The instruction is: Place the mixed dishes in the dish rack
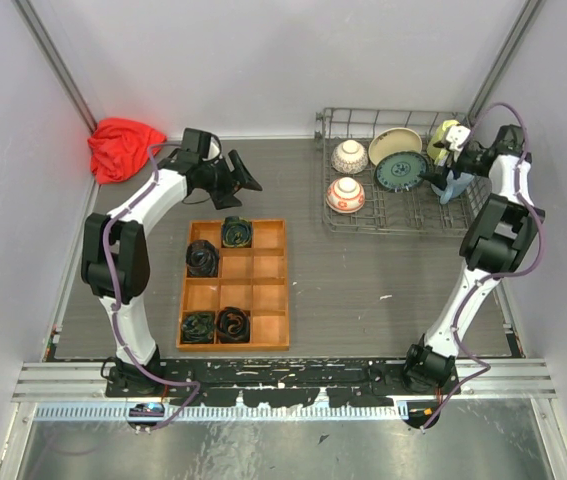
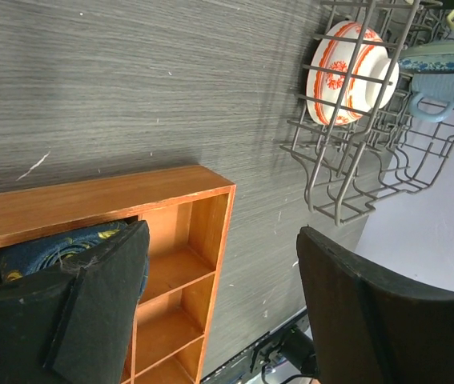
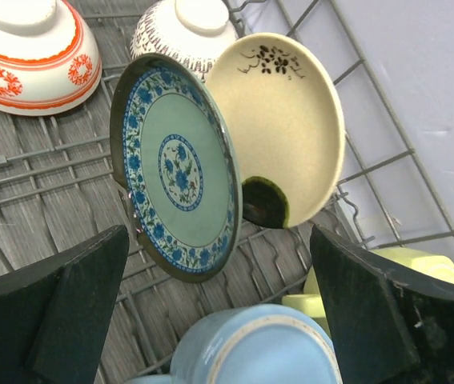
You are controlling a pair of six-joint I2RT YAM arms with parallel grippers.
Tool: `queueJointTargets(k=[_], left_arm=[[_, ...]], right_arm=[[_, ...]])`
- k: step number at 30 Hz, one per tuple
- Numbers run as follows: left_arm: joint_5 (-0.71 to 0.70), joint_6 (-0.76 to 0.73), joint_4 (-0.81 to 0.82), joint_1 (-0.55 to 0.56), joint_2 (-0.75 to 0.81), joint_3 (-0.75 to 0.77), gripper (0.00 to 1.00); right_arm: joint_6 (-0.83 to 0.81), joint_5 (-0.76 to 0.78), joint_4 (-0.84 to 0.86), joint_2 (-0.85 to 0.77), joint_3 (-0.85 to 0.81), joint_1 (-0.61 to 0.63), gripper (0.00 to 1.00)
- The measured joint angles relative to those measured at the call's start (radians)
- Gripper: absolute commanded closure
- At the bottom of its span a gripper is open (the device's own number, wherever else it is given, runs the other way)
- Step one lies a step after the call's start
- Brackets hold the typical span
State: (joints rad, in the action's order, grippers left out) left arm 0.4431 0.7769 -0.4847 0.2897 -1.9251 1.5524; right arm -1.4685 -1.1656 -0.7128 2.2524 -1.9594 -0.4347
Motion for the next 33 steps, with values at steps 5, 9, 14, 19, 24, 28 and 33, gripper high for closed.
queueJointTargets(k=[5, 9, 14, 19, 24, 28, 33], left_arm=[[-0.023, -0.02, -0.01, 0.0, 0.035, -0.005, 0.18], [-0.054, -0.039, -0.06, 0.0, 0.12, -0.033, 0.33], [-0.104, -0.043, -0.143, -0.001, 0.225, -0.099, 0.64], [-0.19, -0.072, -0.256, -0.001, 0.239, -0.119, 0.9], [-0.262, -0.126, -0.352, -0.014, 0.205, -0.119, 0.95], [-0.297, -0.15, -0.369, -0.051, 0.169, -0.119, 0.98], [-0.324, -0.181, -0.385, -0.123, 0.046, -0.072, 0.99]], right_arm=[[0.1, -0.05, 0.077, -0.07, 0.042, -0.037, 0.0], [0.327, -0.088, 0.238, -0.137, 0.111, -0.051, 0.0], [1.01, -0.043, 0.8, -0.272, 0.325, -0.029, 0.0], [1.711, 0.032, 1.353, -0.3, 0.452, 0.018, 0.18], [2.194, 0.074, 1.695, -0.343, 0.552, 0.069, 0.47], [2.421, 0.099, 1.825, -0.378, 0.575, 0.114, 0.02], [2.514, 0.116, 1.836, -0.469, 0.607, 0.192, 0.0]])
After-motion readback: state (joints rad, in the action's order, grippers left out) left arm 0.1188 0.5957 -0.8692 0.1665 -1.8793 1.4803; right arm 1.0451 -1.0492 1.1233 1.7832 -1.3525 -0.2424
